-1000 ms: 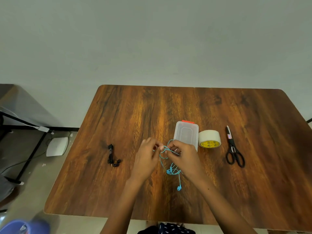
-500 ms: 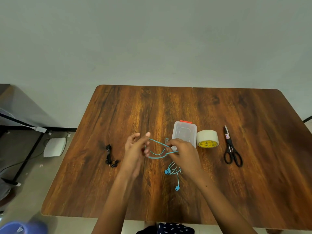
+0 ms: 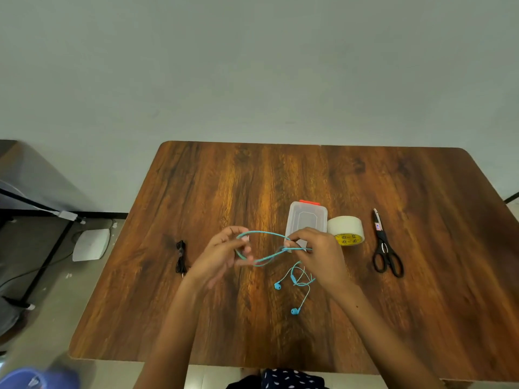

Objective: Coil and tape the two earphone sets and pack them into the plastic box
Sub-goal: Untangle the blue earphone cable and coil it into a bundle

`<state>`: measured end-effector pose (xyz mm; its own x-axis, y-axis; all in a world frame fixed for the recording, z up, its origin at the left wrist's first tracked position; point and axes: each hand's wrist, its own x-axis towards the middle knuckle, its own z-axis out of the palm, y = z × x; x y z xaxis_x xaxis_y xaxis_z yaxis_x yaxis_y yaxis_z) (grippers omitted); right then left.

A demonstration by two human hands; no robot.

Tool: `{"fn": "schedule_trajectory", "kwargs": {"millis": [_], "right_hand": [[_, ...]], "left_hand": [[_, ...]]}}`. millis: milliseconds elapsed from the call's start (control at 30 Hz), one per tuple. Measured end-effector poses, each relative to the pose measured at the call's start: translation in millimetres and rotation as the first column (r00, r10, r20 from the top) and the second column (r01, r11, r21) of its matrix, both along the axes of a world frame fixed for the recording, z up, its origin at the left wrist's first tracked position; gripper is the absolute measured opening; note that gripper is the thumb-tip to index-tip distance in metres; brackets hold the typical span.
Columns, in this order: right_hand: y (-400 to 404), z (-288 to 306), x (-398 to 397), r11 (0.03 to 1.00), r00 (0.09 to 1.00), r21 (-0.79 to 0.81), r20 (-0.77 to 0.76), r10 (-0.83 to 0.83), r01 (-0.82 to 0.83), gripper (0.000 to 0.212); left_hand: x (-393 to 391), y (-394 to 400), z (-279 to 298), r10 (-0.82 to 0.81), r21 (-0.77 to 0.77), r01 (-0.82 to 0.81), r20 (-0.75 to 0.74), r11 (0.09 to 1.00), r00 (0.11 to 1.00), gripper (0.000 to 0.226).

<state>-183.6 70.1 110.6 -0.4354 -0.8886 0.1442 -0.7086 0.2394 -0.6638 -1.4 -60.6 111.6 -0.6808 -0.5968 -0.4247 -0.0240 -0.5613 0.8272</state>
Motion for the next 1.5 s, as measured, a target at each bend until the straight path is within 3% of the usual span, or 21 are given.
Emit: {"fn": "schedule_trajectory", "kwargs": {"millis": [100, 167, 267, 367, 467, 567, 667, 767, 900, 967, 1000, 1033, 1067, 1100, 1133, 1167, 1233, 1267, 1300, 1400, 1500], "right_hand": [[0, 1, -1, 0.999, 0.998, -0.041, 0.059, 0.030, -0.028, 0.016], [0, 3, -2, 0.995, 0.991, -0.026, 0.094, 0.096, -0.094, 0.021], [1, 5, -1, 0.975, 0.974, 0.003, 0.047, 0.221, -0.221, 0.026], [10, 2, -1, 0.956, 0.954, 0.017, -0.062, 0.293, -0.293, 0.028], [16, -1, 1, 0.963, 0.962, 0.013, 0.058, 0.267, -0.268, 0.033], [9, 1, 5, 0.978, 0.968, 0.081, 0.179, 0.175, -0.192, 0.033], [-3, 4, 14, 0.982, 0.866, 0.025, 0.476, 0.155, -0.189, 0.018], [-14, 5, 17, 0.988, 0.876, -0.035, 0.460, 0.148, -0.149, 0.011], [-17, 5, 12, 0.993, 0.918, -0.107, 0.385, 0.094, -0.057, 0.013], [-14, 4, 10, 0.989, 0.841, -0.143, 0.540, 0.041, 0.044, 0.018], [-13, 4, 9, 0.985, 0.699, -0.137, 0.715, 0.027, 0.102, 0.019], [-12, 5, 9, 0.982, 0.453, -0.116, 0.891, 0.038, 0.146, 0.019], [-12, 6, 9, 0.982, 0.235, -0.087, 0.971, 0.047, 0.165, 0.015], [-11, 6, 9, 0.981, 0.134, -0.082, 0.989, 0.059, 0.178, 0.010], [-11, 6, 8, 0.984, 0.142, -0.072, 0.989, 0.049, 0.164, 0.004], [-11, 5, 7, 0.989, 0.257, -0.056, 0.966, 0.018, 0.140, 0.002], [-13, 6, 8, 0.990, 0.578, -0.027, 0.814, -0.057, 0.136, 0.011], [-13, 6, 8, 0.982, 0.635, -0.059, 0.769, -0.071, 0.181, 0.015], [-13, 5, 8, 0.963, 0.619, -0.092, 0.780, -0.088, 0.253, 0.018], [-9, 1, 1, 0.888, 0.385, -0.076, 0.915, -0.119, 0.454, 0.025], [-5, -4, -7, 0.900, 0.269, 0.010, 0.953, -0.141, 0.436, 0.028]], "left_hand": [[8, 0, -5, -0.279, -0.128, 0.309, 0.212, 0.942, 0.937, 0.034], [7, 1, -9, -0.271, -0.187, 0.337, 0.305, 0.923, 0.913, 0.041], [1, 4, -10, -0.040, -0.147, 0.073, 0.217, 0.986, 0.975, 0.033], [1, 2, -7, 0.177, -0.075, -0.172, 0.058, 0.982, 0.983, 0.028], [3, 1, -4, 0.226, 0.011, -0.226, -0.125, 0.974, 0.966, 0.028], [-2, 7, 5, 0.174, 0.115, -0.147, -0.273, 0.982, 0.946, 0.033], [-15, 18, 14, 0.122, 0.144, -0.082, -0.294, 0.986, 0.948, 0.029], [-24, 22, 17, 0.165, 0.090, -0.147, -0.241, 0.985, 0.956, 0.024], [-22, 14, 11, 0.413, 0.114, -0.398, -0.174, 0.910, 0.894, 0.026], [-15, 6, 6, 0.489, 0.237, -0.446, -0.171, 0.863, 0.855, 0.024], [-13, 4, 3, 0.496, 0.301, -0.434, -0.175, 0.849, 0.850, 0.021], [-10, 4, 1, 0.480, 0.341, -0.403, -0.181, 0.849, 0.858, 0.017], [-8, 4, -2, 0.451, 0.349, -0.372, -0.180, 0.860, 0.874, 0.015], [-8, 6, -5, 0.426, 0.331, -0.356, -0.171, 0.874, 0.888, 0.014], [-8, 7, -8, 0.418, 0.305, -0.359, -0.158, 0.882, 0.894, 0.015], [-8, 8, -10, 0.425, 0.284, -0.373, -0.150, 0.883, 0.892, 0.018], [-8, 8, -13, 0.455, 0.264, -0.408, -0.148, 0.874, 0.878, 0.022], [-7, 9, -14, 0.471, 0.257, -0.427, -0.142, 0.867, 0.871, 0.023], [-6, 8, -16, 0.492, 0.257, -0.450, -0.130, 0.855, 0.861, 0.023], [3, 7, -24, 0.544, 0.288, -0.499, -0.099, 0.817, 0.834, 0.023], [6, 8, -34, 0.545, 0.264, -0.521, -0.021, 0.812, 0.838, 0.023]]}}
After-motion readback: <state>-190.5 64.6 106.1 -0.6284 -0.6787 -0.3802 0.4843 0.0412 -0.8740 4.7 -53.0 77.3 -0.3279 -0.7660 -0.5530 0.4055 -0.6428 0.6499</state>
